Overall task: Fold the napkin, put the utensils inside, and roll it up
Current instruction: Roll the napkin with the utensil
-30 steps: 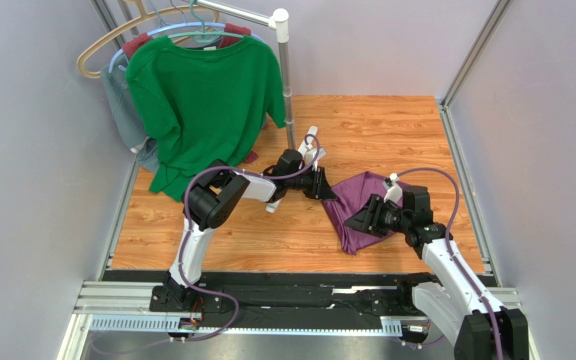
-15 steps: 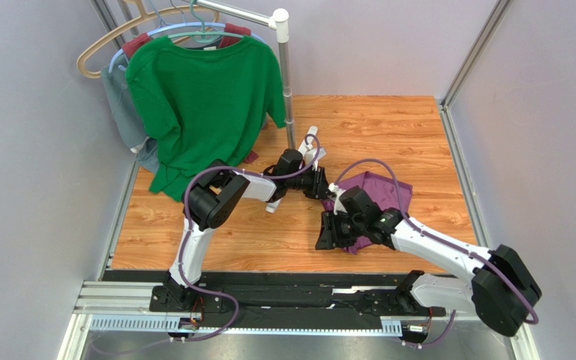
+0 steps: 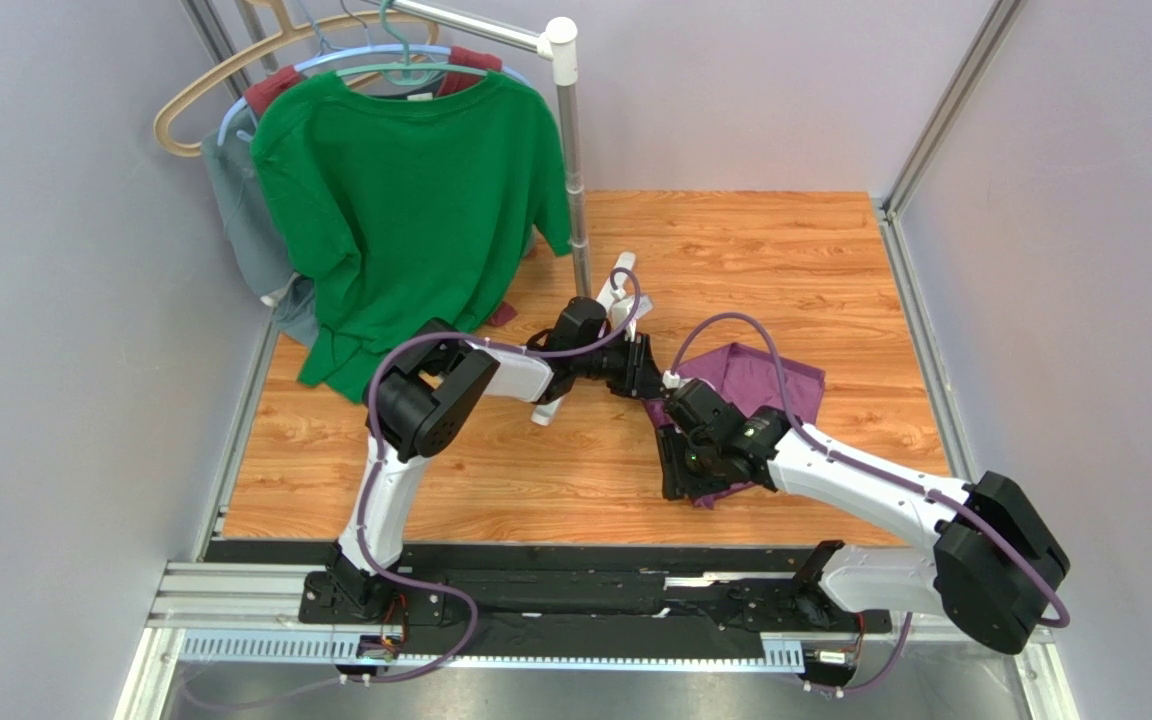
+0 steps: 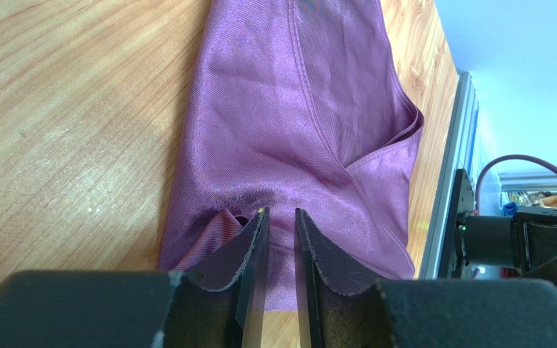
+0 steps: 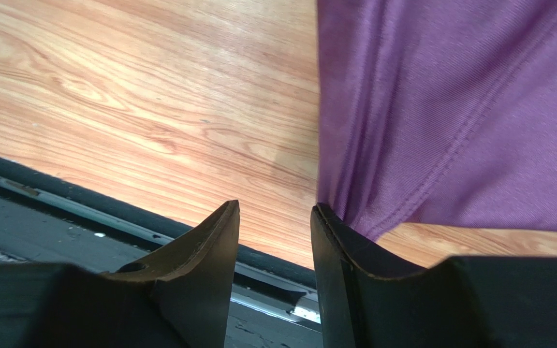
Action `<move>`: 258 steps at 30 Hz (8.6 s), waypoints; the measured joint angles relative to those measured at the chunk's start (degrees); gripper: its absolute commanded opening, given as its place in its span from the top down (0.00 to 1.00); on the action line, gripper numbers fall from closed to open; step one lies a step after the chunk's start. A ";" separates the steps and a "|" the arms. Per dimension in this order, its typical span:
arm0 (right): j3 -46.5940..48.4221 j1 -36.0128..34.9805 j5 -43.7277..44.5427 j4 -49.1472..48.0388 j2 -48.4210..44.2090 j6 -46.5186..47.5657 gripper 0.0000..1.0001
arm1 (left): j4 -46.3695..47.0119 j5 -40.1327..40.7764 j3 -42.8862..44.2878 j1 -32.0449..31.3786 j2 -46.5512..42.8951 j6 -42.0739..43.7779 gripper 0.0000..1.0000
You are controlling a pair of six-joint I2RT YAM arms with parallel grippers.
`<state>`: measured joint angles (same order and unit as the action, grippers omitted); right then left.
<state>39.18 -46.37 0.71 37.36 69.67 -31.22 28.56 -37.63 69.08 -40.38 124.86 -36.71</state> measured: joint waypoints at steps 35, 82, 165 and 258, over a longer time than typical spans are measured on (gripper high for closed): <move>0.37 0.00 5.97 3.28 -1.29 0.07 0.55 | -3.63 0.00 1.62 0.00 0.00 1.31 0.73; -3.91 6.16 3.52 -3.74 4.02 -0.46 0.68 | -5.60 1.05 3.15 0.63 -3.48 1.46 0.34; 13.92 2.91 3.30 -0.42 12.79 11.30 0.44 | -5.01 -0.85 0.87 2.16 -1.20 -0.28 0.62; -1.75 14.95 -15.96 -32.28 17.11 3.98 0.70 | -17.53 9.68 -2.05 3.02 -13.00 7.98 0.33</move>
<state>37.43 -31.42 -15.25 5.08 86.78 -27.24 11.03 -27.94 67.02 -37.36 111.85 -28.73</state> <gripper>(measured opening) 0.301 0.669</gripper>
